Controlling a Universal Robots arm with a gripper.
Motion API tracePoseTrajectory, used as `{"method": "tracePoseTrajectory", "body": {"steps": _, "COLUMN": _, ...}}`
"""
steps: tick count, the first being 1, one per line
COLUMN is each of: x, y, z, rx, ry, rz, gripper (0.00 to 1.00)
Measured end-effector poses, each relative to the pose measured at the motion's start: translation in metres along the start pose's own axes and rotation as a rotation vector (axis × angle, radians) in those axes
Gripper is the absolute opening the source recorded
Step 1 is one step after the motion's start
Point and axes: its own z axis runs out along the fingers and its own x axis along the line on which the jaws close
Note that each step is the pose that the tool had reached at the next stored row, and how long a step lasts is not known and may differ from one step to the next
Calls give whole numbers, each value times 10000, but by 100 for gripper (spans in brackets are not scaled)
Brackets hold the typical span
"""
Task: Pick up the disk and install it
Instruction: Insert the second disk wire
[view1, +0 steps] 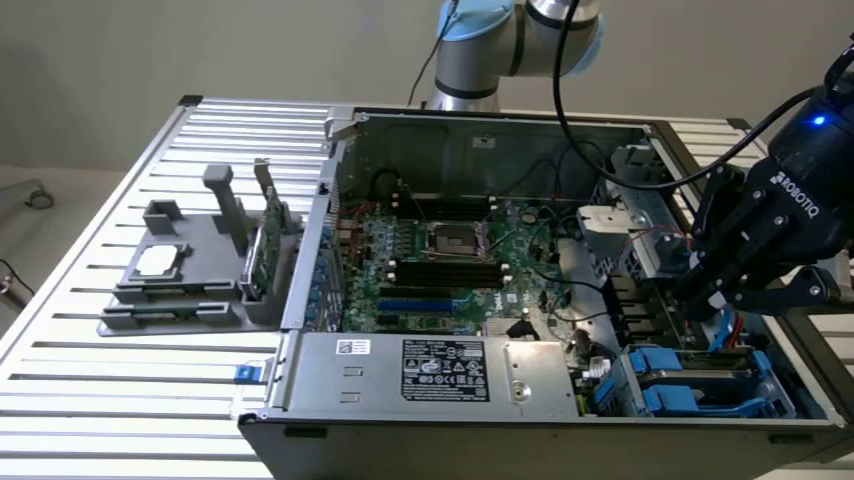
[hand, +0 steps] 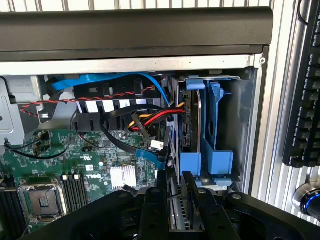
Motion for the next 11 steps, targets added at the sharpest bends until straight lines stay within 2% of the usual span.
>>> {"method": "tracePoseTrajectory", "body": {"steps": 11, "x": 18, "y": 2, "z": 14, "rx": -10, "ry": 1, "rz": 0, "gripper": 26}}
